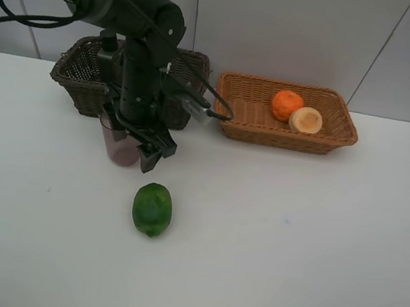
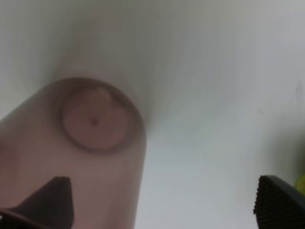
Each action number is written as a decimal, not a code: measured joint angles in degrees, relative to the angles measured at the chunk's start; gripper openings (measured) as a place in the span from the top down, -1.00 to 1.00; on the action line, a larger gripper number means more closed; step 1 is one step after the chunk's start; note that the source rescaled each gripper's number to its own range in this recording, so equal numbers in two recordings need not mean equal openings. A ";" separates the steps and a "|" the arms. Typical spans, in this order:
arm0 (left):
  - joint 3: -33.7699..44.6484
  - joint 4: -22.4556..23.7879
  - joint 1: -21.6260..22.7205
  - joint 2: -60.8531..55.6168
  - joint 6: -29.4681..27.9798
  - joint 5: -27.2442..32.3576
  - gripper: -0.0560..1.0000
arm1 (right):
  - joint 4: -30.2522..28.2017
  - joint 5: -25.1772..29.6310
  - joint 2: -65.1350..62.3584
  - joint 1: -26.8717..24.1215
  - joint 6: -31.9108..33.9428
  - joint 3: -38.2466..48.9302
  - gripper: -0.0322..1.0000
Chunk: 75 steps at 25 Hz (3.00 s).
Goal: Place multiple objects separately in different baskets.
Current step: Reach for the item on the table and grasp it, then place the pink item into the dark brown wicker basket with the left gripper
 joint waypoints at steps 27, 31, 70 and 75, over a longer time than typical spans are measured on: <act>0.00 0.00 0.00 0.98 -0.22 -2.51 -0.98 | 0.00 0.00 0.00 0.00 0.00 0.00 -0.43; 0.00 0.50 0.00 0.98 -0.22 -2.96 -0.78 | 0.00 0.00 0.00 0.00 0.00 0.00 -0.43; 0.00 0.66 0.00 -1.56 -2.78 -2.60 0.89 | 0.00 0.00 0.00 0.00 0.00 0.00 -0.43; 0.00 -0.19 -0.05 -3.98 -2.83 -1.43 0.89 | 0.00 0.00 0.00 0.00 0.00 0.00 -0.43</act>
